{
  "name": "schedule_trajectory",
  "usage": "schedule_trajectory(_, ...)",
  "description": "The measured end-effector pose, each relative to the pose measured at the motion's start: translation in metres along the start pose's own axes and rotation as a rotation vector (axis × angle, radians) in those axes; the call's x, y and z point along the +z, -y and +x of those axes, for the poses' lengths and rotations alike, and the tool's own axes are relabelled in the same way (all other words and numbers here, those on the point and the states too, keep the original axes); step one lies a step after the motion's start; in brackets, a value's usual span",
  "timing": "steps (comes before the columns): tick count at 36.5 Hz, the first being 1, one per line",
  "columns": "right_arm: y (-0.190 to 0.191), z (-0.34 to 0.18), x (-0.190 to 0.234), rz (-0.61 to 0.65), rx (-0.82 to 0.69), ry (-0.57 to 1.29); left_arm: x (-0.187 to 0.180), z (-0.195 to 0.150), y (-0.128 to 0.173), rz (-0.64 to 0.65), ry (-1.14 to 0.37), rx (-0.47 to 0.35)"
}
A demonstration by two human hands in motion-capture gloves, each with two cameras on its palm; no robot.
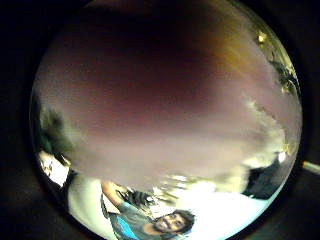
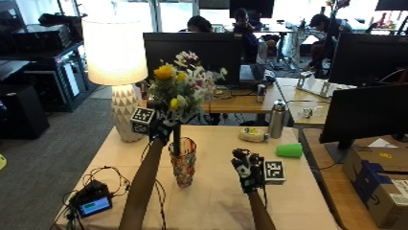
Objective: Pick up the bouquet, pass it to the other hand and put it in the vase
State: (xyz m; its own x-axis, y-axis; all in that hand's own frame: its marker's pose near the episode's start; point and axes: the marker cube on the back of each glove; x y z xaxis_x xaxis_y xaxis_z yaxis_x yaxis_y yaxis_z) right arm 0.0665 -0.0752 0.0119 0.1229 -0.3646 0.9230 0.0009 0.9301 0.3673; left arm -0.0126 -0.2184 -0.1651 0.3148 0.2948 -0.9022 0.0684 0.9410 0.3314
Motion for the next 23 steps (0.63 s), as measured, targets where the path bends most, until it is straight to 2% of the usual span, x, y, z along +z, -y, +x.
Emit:
schedule_trajectory(4,0.006,-0.003,-0.004,0.000,-0.086,-0.070,-0.007,-0.031,-0.018,-0.105,0.099,-0.086)
schedule_trajectory(8,0.005,-0.021,0.001,-0.002,-0.068,-0.044,-0.027,-0.072,-0.045,-0.178,0.367,-0.161)
schedule_trajectory(12,0.009,-0.025,0.001,0.002,-0.134,-0.082,-0.051,-0.078,-0.060,-0.177,0.486,-0.199)
schedule_trajectory(16,0.009,-0.031,0.004,0.009,-0.105,-0.087,-0.076,-0.070,-0.065,-0.119,0.532,-0.191)
schedule_trajectory(23,0.009,-0.044,0.012,0.013,-0.046,-0.041,-0.106,-0.050,-0.071,-0.001,0.516,-0.089)
